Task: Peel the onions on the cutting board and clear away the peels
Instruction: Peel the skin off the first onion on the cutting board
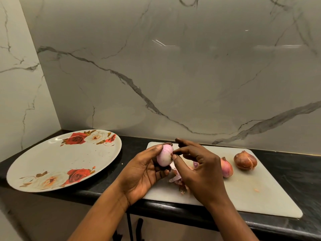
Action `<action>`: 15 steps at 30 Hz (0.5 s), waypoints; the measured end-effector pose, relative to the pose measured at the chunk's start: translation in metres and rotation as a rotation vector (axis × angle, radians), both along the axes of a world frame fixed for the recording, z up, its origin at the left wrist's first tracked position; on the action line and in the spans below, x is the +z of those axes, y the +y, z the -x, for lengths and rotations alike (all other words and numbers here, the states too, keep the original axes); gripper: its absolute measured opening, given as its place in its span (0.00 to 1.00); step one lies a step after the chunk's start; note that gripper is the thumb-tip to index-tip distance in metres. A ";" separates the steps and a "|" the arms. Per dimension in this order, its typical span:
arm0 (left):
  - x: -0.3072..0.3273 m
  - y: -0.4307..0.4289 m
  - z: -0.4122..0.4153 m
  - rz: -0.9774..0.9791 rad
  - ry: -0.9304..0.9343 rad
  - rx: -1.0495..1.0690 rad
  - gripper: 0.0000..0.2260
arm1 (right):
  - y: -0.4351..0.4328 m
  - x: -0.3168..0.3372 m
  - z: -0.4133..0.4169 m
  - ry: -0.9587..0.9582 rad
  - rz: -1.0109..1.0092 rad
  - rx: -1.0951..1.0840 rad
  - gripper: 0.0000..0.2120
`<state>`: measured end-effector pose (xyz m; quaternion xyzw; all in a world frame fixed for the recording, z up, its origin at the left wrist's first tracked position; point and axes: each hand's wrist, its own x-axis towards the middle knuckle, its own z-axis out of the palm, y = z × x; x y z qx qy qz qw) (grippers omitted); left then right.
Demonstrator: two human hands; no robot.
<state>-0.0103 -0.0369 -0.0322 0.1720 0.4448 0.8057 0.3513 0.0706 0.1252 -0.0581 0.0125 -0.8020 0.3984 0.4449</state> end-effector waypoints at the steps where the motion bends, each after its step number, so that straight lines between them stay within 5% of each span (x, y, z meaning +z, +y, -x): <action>1: 0.000 0.000 0.000 0.001 0.001 0.006 0.19 | 0.000 0.000 0.000 -0.003 -0.004 -0.004 0.06; 15: -0.001 -0.001 0.001 0.004 0.016 0.007 0.19 | 0.000 0.000 0.002 -0.020 -0.023 -0.026 0.07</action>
